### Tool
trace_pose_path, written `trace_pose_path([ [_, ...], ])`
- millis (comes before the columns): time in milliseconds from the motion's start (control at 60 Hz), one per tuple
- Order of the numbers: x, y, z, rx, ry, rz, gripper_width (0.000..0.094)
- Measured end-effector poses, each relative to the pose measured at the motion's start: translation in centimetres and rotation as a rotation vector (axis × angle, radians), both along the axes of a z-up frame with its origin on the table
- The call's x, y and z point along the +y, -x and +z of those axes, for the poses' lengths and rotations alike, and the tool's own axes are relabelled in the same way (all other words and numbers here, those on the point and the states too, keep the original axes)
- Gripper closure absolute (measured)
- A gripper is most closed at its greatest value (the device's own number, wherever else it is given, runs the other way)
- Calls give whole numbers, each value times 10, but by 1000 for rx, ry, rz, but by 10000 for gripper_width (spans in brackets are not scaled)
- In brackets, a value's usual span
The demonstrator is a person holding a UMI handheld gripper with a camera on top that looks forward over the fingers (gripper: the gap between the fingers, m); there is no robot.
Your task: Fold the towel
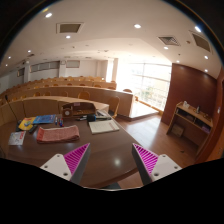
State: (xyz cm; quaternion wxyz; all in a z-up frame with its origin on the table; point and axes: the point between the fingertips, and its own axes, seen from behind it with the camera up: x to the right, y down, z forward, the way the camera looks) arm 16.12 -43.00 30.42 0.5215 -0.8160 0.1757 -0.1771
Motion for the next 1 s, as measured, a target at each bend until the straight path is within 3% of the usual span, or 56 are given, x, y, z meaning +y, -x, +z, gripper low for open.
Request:
trace_pose_path([
  [283,24,33,-79,72,120,31,85],
  [450,80,101,-138,99,226,138,85],
  [583,153,179,-178,115,289,258,84],
  [783,287,310,-218,158,307,432,88],
  [1000,416,379,-262,158,321,474,84],
])
